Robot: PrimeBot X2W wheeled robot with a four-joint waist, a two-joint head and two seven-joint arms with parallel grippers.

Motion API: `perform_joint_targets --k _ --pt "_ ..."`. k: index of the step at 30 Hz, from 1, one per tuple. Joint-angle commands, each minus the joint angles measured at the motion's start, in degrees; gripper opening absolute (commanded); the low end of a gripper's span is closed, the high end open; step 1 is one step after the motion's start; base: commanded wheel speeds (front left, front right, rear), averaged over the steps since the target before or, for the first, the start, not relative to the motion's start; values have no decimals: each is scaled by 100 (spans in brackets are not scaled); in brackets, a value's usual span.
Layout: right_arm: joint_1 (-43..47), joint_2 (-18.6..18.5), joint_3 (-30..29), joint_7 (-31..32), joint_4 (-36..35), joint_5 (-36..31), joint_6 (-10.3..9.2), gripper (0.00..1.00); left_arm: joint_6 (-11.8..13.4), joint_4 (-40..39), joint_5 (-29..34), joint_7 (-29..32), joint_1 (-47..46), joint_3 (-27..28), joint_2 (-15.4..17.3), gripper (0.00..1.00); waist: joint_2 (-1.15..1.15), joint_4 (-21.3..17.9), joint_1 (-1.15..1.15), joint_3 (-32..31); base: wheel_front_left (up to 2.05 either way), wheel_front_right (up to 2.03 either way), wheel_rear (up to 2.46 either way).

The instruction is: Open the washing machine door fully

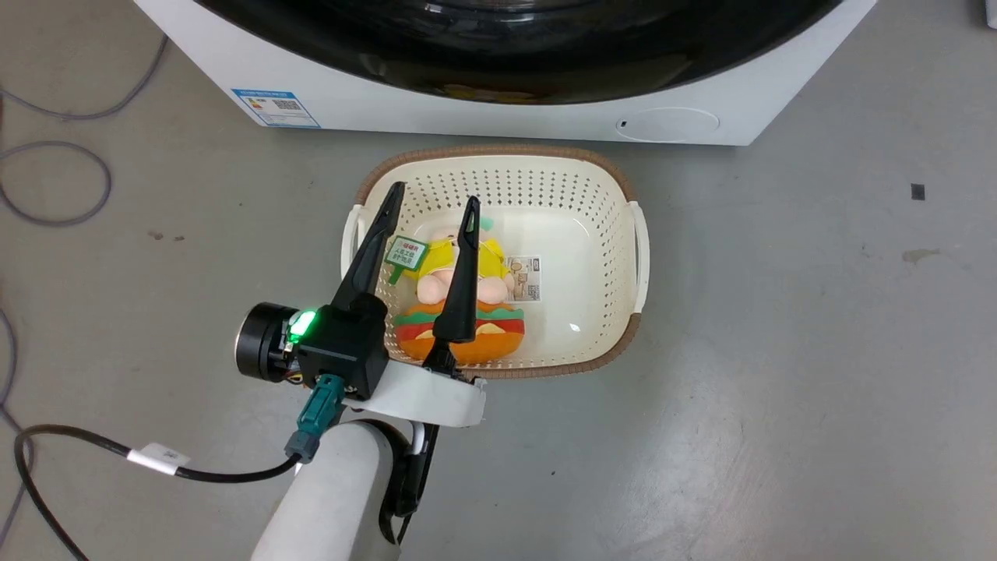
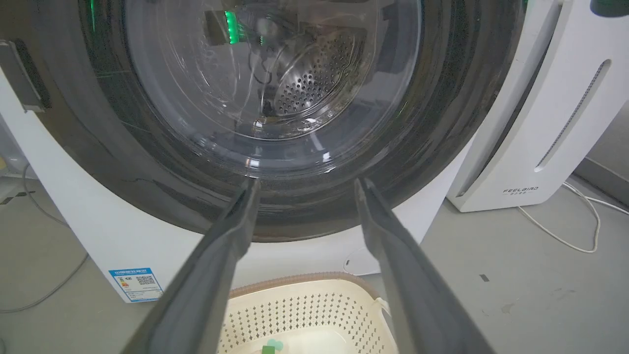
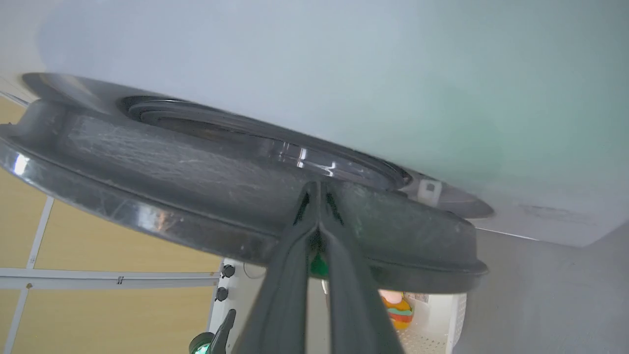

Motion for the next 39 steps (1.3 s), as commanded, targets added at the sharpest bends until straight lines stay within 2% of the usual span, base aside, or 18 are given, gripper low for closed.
perform_joint_targets --k 1,18,31,39 --pt "152 51 38 81 -49 13 5 0 49 -3 -32 -32 -102 -14 11 100 0 12 0 -11 0 0 0" --pt "1098 80 151 637 -580 214 5 0 41 155 -101 -32 40 -26 11 100 0 -32 0 -481 0 0 0" --pt "2724 223 256 892 -1640 641 5 0 -70 388 -20 -32 545 100 11 100 0 27 0 -1294 0 0 0" --pt "3679 517 375 862 -2268 946 5 0 -198 530 124 -32 958 343 11 100 0 94 0 -1718 0 0 0"
